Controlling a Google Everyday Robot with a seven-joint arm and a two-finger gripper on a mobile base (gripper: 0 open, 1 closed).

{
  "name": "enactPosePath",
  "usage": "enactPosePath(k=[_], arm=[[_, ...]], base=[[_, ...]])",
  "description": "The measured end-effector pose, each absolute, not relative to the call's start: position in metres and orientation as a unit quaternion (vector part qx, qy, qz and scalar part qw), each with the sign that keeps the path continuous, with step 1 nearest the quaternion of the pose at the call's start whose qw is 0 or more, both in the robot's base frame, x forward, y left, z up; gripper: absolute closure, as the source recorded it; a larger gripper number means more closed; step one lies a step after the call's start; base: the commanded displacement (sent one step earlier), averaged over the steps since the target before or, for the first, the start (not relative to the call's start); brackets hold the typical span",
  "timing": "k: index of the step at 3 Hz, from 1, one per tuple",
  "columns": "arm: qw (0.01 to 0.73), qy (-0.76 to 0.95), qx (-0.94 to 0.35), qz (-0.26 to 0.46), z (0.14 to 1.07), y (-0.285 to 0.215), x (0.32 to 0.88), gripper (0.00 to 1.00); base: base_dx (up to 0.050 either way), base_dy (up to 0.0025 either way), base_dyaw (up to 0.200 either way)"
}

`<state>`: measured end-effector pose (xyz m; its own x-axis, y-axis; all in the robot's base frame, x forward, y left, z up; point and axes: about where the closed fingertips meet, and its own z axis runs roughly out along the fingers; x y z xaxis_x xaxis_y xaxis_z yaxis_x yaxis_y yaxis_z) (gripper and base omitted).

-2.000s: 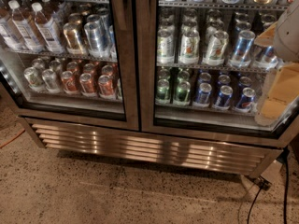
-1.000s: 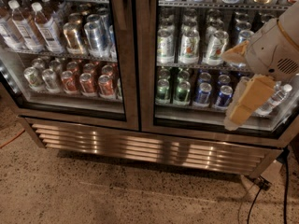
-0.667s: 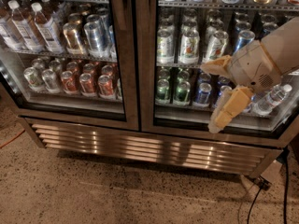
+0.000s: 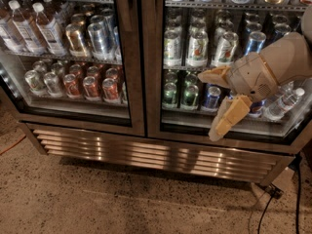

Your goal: Open left fridge door

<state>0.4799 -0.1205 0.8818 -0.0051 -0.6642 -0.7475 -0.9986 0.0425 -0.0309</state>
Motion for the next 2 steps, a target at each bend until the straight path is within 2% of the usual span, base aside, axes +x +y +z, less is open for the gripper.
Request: enactPosePath(k=[2], arm=[[0.293,0.627,-0.639,0.336,0.8708,-0.1024,0.4756,0.00]], base=[[0.000,0.00000,0.000]])
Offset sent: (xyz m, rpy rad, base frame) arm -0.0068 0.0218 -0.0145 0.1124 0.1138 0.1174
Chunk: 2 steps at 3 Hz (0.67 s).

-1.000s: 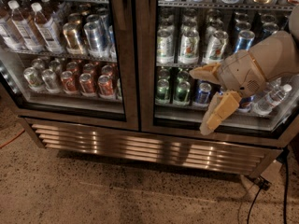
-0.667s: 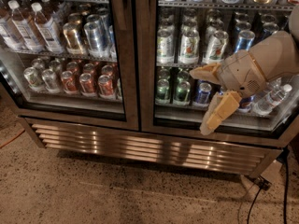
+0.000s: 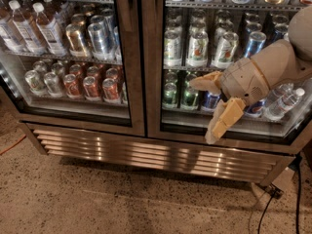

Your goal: Open left fridge door

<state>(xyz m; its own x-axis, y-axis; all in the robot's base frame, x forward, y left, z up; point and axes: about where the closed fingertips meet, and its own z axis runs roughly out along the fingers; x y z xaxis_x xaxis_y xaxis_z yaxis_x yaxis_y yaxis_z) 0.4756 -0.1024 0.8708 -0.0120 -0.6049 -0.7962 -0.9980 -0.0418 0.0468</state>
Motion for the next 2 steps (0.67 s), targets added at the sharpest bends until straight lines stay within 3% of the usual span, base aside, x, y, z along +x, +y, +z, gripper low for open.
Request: enactPosePath(k=[2], arm=[[0.349,0.519,-0.610,0.486,0.859,-0.084,0.472,0.00]], base=[[0.000,0.00000,0.000]])
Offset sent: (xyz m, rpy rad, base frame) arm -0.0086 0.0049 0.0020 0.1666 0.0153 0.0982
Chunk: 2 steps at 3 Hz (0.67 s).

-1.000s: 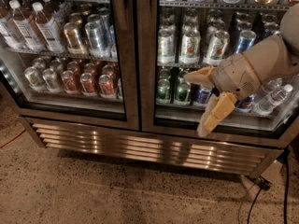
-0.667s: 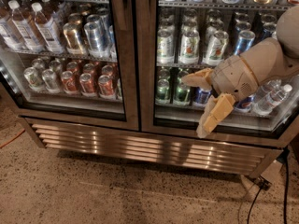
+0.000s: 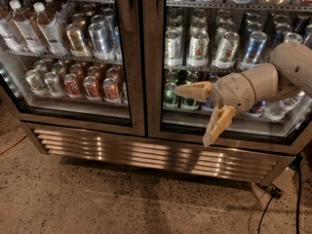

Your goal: Open left fridge door

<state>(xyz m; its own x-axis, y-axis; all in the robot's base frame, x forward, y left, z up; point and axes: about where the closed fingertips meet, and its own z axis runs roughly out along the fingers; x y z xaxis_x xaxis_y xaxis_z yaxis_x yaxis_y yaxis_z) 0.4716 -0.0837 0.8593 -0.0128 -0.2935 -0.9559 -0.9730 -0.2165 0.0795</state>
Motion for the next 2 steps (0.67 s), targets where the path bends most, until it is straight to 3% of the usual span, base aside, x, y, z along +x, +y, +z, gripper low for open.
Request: enactPosePath(k=[2], arm=[[0.446,0.492,-0.526,0.532,0.869,-0.090,0.459,0.00]], base=[[0.000,0.00000,0.000]])
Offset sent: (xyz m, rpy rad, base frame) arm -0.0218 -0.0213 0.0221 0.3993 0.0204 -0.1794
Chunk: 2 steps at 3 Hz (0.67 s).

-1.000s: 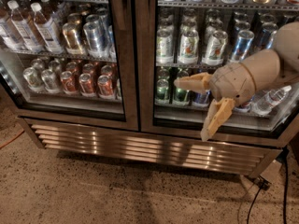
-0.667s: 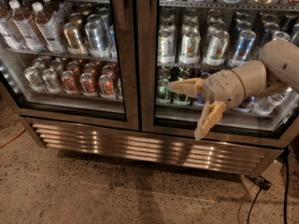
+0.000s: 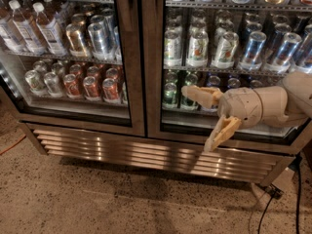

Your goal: Open left fridge door

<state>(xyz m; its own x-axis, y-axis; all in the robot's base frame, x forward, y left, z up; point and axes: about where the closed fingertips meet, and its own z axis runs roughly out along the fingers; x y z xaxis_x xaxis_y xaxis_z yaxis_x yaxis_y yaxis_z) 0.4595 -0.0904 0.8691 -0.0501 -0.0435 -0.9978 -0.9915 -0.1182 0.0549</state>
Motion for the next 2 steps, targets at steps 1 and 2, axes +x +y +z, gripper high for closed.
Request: enactPosePath(k=[1,2], arm=[[0.472,0.506,-0.523,0.498,0.8634,-0.0951,0.4256,0.00],[0.472,0.506,-0.523,0.498,0.8635,-0.0951,0.4256,0.00]], base=[[0.000,0.00000,0.000],[0.000,0.00000,0.000]])
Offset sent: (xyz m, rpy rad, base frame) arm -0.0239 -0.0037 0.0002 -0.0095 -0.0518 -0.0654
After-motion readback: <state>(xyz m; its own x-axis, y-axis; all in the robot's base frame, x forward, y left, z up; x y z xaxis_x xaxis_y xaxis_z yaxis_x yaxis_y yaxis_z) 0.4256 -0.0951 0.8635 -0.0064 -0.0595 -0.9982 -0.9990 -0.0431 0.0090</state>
